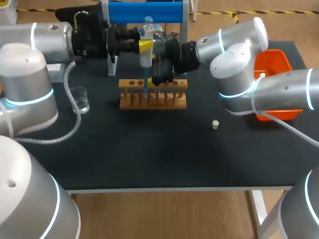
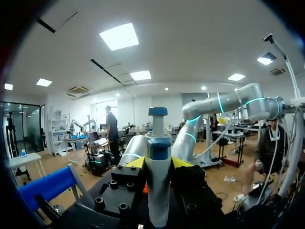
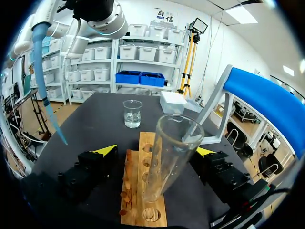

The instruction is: Invert the test tube, pick up the pipette, mount the tip to pipette, aspirate from beaker and dispense into the tube, eject the tip, return the pipette, and cap with the stopper.

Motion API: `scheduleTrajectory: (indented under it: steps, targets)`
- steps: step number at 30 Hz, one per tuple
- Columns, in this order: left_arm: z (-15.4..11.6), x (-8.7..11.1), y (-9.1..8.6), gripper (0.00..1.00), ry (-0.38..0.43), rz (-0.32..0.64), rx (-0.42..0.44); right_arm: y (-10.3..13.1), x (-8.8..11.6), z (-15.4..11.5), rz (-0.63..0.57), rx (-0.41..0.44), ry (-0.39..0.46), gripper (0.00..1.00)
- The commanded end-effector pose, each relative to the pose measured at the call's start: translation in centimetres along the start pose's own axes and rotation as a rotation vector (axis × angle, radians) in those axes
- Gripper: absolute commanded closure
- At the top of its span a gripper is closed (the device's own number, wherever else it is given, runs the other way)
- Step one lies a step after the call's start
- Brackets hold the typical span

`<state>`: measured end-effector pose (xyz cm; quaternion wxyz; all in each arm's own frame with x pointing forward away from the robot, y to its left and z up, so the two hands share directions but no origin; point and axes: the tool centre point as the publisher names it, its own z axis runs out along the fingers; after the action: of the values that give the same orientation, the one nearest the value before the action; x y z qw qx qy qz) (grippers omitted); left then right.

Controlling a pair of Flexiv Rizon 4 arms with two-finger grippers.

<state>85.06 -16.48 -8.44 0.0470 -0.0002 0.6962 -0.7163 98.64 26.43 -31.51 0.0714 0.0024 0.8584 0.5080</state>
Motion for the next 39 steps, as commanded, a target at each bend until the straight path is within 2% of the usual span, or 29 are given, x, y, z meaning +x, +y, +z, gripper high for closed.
scheduleTrajectory:
  steps: [1,12,18,39]
  targets:
    - [1.0,0.2,0.8,1.00,-0.054,-0.003,0.020,0.1,0.0,-0.2,0.000,0.002,0.002,0.00]
    - [1.5,0.6,2.0,1.00,-0.101,-0.031,0.031,0.1,0.0,-0.2,0.000,0.002,0.002,0.00]
    - [2.0,0.5,2.1,1.00,-0.080,-0.035,0.012,0.1,0.0,-0.2,0.000,0.002,0.002,0.00]
    - [2.0,0.6,2.2,1.00,-0.075,-0.033,0.023,0.0,0.0,-0.4,0.003,-0.002,0.000,0.00]
